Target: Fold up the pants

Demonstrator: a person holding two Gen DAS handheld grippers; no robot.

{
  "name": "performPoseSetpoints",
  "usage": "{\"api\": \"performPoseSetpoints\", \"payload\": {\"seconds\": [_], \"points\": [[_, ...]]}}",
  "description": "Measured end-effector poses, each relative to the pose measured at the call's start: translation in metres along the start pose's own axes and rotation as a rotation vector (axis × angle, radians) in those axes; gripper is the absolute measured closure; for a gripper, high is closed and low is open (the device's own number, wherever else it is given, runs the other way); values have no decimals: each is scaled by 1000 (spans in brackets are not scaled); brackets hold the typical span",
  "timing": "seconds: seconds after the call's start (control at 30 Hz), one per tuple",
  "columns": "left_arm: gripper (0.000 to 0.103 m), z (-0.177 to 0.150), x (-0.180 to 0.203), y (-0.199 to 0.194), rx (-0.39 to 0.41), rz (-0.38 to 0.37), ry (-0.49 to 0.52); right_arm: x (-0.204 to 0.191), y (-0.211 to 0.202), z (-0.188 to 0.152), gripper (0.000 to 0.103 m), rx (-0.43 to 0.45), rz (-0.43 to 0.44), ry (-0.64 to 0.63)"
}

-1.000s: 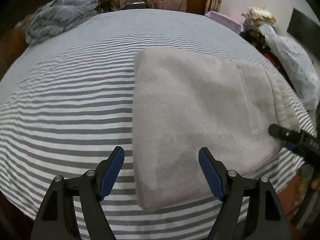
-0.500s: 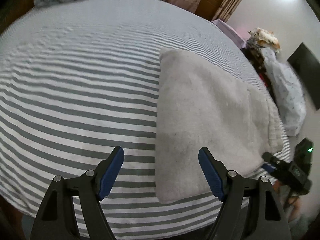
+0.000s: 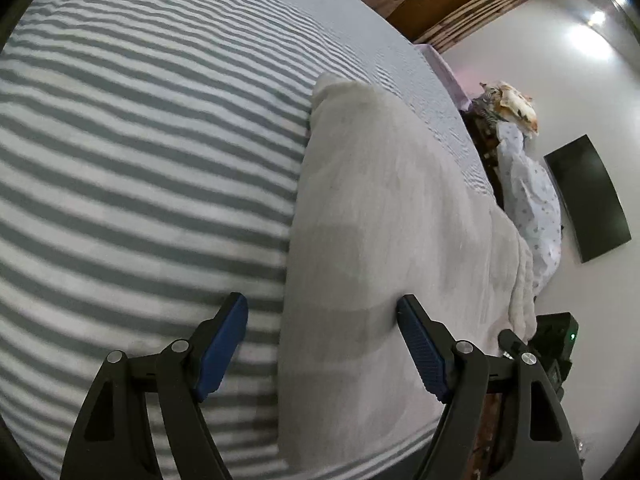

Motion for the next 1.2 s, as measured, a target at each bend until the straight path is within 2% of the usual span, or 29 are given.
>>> {"api": "performPoseSetpoints", "payload": {"seconds": [0.13,0.3,0.37,0.47,0.6,0.7,0.93,1.0,1.2], "points": [[24,11,10,14,3,1,19,7,12,16,11,20,39,52],[22,20,20,26,5,-12,47,4,24,22,12,-30,37,30],[23,20,24,30,9,-17,56,3,25,21,20,-48,45,16],[34,20,28,33,21,14,92,1,25,21,36,-42,58,24],[57,21,36,26,47,29,124,-8,17,21,47,-18,68,33],[65,22,36,21,53,25,101,-18,11,24,51,-18,81,55],[70,24,45,2,88,9,85,-43,0,36,57,-8,84,72],[71,28,54,-5,99,-21,75,-54,-6,39,58,-1,92,60],[71,50,55,-40,151,-20,100,-83,-1,54,58,-5,112,33]]}}
Point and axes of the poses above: each gripper's, at about its wrist camera, not at the fingertips, and y roughly the way its jaws point, x to its right, z to its top, the point moved 7 cm from there along y, roughly the way its jaws point, and after that the axes turned 6 degrees about -y, right-handed, at the moved point
